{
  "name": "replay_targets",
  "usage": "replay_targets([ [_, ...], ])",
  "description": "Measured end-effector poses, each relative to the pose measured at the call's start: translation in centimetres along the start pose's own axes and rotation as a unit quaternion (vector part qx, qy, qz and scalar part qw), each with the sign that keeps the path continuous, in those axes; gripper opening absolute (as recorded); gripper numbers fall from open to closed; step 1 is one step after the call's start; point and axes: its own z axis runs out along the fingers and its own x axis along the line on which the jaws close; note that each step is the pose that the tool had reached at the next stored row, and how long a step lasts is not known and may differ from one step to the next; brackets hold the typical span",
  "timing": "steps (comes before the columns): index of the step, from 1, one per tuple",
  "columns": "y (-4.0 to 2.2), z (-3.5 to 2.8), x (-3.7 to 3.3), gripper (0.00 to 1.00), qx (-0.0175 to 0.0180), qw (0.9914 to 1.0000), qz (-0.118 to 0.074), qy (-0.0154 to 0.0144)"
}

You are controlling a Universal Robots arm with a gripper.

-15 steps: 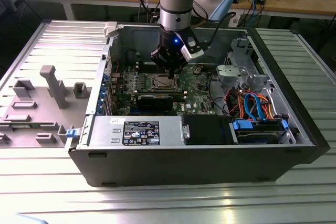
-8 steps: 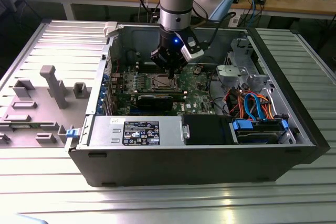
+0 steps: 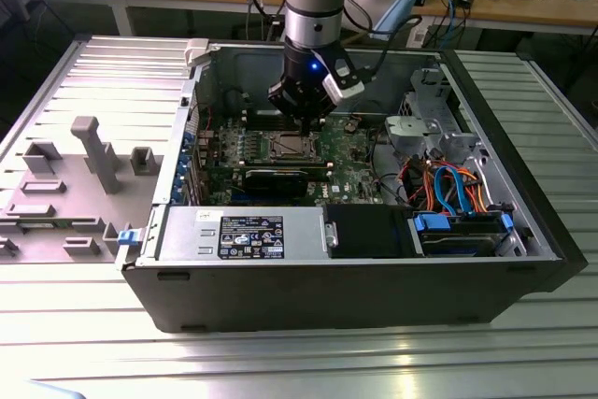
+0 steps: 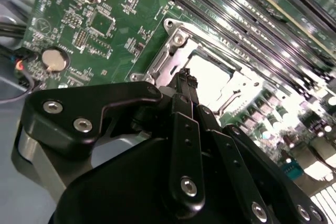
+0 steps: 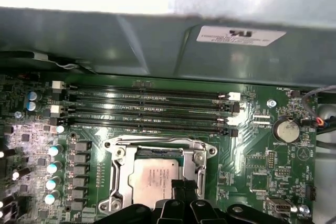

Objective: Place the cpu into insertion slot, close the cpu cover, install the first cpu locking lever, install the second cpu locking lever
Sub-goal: 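Install the second cpu locking lever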

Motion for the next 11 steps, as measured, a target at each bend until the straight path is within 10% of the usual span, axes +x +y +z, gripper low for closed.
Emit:
replay_targets([
  [2, -0.03, -0.07, 0.0, 0.11, -0.0004, 1.0, 0.0, 0.0001],
  [5, -0.36, 0.02, 0.03, 0.11, -0.0102, 0.99995, 0.0, -0.0005],
  [11, -1.11, 0.15, 0.08, 0.11, -0.0104, 0.99995, 0.0, 0.0006],
])
